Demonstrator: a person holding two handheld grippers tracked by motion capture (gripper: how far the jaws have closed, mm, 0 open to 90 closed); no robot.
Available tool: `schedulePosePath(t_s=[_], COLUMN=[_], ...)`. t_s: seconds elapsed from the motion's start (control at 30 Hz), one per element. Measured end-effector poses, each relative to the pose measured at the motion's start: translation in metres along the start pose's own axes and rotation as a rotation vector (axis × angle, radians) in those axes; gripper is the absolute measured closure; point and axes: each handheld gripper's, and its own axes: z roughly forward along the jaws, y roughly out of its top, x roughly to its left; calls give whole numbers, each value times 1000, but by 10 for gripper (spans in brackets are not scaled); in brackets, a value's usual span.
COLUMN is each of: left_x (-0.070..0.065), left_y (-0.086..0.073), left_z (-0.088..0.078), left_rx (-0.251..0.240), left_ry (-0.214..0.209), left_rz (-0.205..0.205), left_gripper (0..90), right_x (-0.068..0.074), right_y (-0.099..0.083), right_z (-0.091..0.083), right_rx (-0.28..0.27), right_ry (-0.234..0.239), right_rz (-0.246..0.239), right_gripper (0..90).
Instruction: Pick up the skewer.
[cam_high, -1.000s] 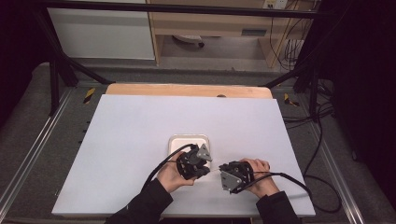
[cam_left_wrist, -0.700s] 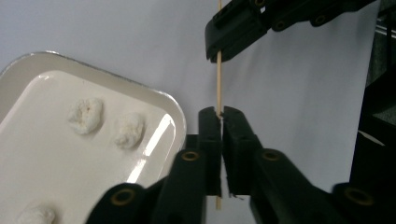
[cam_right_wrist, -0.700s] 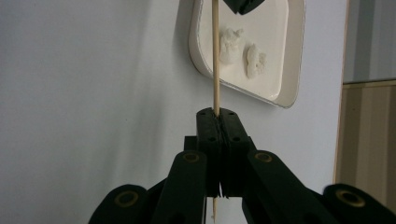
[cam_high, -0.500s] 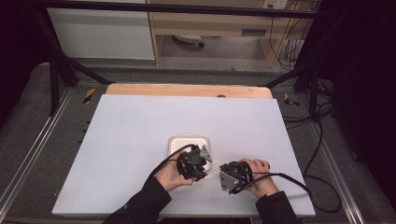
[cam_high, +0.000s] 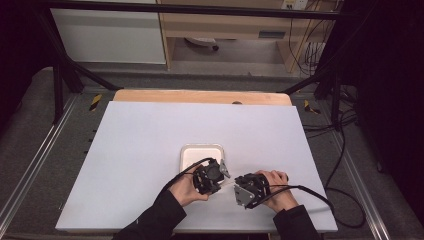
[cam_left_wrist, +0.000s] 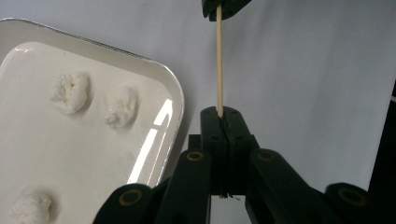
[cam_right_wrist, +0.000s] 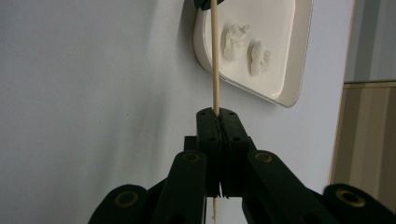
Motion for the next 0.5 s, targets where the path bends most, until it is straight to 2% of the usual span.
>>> schedulePosePath(t_s=[0.13, 0.2, 0.27, 0.3, 0.33, 0.37, 0.43, 0.47, 0.5], left_x=[-1, 0, 0, 0, 1, 2, 5, 6, 8], left_y=[-1, -2, -5, -5, -7, -9, -14, -16, -19], left_z=[0, -1, -4, -4, -6, -7, -9, -11, -12], left_rx=[-4, -9, -20, -20, -30, -33, -41, -42, -39], left_ry=[6, 9, 11, 11, 26, 30, 36, 42, 46], left_rz=[5, 8, -2, -2, -4, -10, -22, -26, -29], left_gripper=[888, 889, 889, 888, 888, 888, 888, 888, 888], right_x=[-1, -1, -3, -3, -3, -4, -6, -6, -7], right_y=[0, 0, -2, -2, -3, -5, -8, -8, -9], right_z=[0, 0, -2, -2, -3, -4, -6, -6, -6], right_rx=[0, -3, -17, -17, -18, -15, -25, -25, -35], right_ry=[-1, -7, -11, -11, -6, -7, -22, -22, -24], right_rz=[-3, 13, 61, 61, 79, 126, 192, 192, 231], right_gripper=[889, 881, 793, 793, 756, 651, 589, 589, 559])
